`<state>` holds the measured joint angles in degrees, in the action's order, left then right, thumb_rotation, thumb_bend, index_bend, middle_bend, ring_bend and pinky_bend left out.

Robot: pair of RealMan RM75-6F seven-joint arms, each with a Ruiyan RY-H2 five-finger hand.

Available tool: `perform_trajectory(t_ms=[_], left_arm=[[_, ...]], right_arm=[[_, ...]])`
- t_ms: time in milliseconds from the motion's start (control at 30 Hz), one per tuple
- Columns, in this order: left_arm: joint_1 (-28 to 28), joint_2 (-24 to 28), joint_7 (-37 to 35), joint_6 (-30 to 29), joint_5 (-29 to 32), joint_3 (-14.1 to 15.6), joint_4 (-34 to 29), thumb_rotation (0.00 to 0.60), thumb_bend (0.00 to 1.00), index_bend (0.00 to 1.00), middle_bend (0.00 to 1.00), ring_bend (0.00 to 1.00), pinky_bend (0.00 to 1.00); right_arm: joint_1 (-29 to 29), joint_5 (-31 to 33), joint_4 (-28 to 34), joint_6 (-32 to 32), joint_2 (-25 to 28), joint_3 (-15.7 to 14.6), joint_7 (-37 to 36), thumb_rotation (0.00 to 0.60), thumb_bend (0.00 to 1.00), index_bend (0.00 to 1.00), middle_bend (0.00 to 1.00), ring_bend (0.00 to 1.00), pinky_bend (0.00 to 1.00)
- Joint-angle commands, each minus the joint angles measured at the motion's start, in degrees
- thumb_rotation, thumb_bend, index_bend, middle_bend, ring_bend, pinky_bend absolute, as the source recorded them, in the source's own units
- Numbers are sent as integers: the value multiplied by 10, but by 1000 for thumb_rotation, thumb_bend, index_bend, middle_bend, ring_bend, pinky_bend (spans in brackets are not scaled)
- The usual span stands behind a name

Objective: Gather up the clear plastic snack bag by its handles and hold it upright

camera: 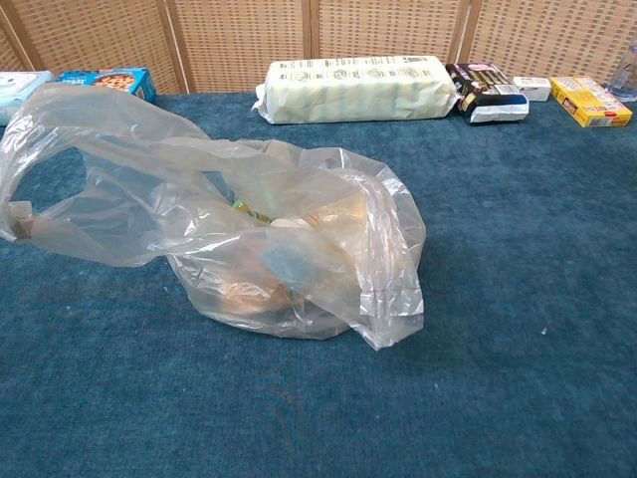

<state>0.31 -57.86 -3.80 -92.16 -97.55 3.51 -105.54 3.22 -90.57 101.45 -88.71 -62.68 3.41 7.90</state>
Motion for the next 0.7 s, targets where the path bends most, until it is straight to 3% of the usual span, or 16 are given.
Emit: perform_trajectory(t_ms=[33,433,600,700], left_arm=[[-1,-1,0,4,2,-1,1,261,194,331,252,86,93],[-24,22,-42,32,-2,-4,-6,250,194,331,252,96,93],[-46,39,-82,71,-5,5,-7,250,194,331,252,111,232],[-60,45,-92,95,-6,8,-10,241,182,330,252,114,239]], right_arm=[[1,2,1,1,0,1,1,600,204,408,365,275,190],[-7,-3,3,-10,3,-1,-1,600,203,408,365,275,191],[-11,-3,4,-18,6,0,-2,600,203,408,365,275,191],[-13,-4,4,-23,8,1,-3,600,202,408,365,275,191]])
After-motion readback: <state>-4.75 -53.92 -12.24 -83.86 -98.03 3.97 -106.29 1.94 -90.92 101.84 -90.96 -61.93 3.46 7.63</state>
